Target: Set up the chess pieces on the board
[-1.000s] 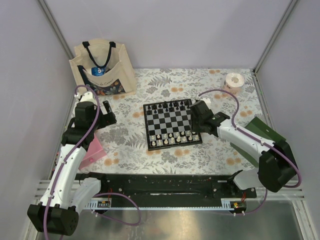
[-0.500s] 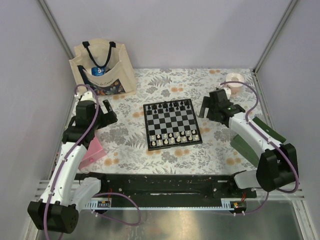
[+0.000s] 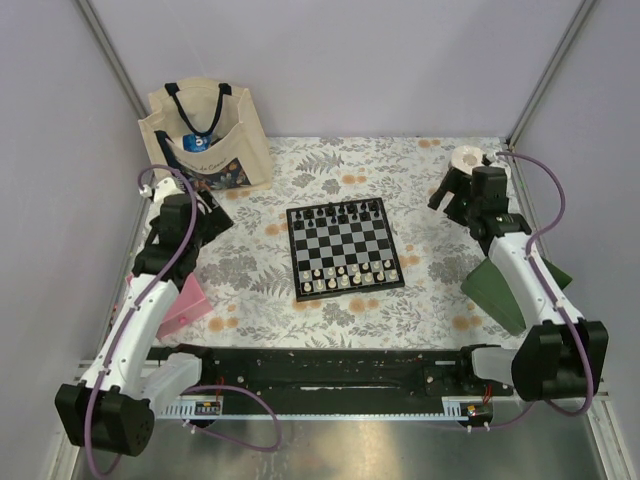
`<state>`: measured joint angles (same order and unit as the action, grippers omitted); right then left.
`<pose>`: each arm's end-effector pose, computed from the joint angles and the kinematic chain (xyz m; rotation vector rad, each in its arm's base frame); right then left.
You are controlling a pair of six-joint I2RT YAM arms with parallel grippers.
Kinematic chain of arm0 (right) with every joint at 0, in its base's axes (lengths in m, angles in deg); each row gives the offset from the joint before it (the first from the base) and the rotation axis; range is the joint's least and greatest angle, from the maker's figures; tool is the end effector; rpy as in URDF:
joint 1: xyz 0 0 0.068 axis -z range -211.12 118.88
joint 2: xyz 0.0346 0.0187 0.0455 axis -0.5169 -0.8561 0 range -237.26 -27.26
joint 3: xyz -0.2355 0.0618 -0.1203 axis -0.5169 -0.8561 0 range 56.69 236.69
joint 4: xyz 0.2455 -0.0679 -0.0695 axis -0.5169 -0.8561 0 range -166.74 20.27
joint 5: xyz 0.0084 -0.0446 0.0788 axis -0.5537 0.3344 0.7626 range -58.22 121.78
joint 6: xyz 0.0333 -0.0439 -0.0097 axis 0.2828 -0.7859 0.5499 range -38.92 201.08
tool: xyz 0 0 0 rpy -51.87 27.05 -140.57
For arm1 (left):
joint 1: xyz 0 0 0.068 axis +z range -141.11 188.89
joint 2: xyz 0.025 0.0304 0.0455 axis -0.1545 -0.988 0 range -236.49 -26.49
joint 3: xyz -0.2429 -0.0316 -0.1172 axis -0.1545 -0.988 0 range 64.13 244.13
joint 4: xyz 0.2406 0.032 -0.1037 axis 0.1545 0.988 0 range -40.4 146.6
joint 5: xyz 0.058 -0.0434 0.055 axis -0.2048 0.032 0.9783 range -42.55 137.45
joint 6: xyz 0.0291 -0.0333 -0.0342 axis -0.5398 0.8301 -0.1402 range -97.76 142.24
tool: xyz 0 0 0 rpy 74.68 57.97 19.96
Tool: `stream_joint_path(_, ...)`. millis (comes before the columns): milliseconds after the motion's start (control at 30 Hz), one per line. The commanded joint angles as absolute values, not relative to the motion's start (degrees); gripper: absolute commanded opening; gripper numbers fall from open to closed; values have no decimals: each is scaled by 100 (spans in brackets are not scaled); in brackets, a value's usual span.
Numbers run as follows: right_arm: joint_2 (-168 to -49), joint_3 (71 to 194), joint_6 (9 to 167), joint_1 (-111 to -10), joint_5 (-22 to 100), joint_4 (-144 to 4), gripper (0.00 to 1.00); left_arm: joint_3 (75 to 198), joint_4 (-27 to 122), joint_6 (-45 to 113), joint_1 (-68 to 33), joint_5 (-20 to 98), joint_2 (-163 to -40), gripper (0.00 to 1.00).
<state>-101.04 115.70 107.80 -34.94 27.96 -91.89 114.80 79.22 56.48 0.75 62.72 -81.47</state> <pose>0.2910 0.0168 0.2930 0.4774 2.1708 0.2208 0.2123 -0.0201 0.3078 -0.6314 2.0477 -0.1444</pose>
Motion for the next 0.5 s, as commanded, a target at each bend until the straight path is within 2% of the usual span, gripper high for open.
stream_joint_path(0,-9345,11041,10411,-3517,2519,-8136,100,11590,7272,5994,-112,7301,-8116,99)
stream_joint_path(100,-9160,10829,10323,-3517,1949,-7932,99,11651,7061,5942,-463,7801,-8335,99)
stream_joint_path(233,-9055,10741,10034,-3525,1965,-7993,99,11879,6850,5599,-1070,8426,-8766,99)
stream_joint_path(467,-8975,10564,9559,-3552,1113,-7993,99,11854,6454,5230,-1352,8191,-8846,99)
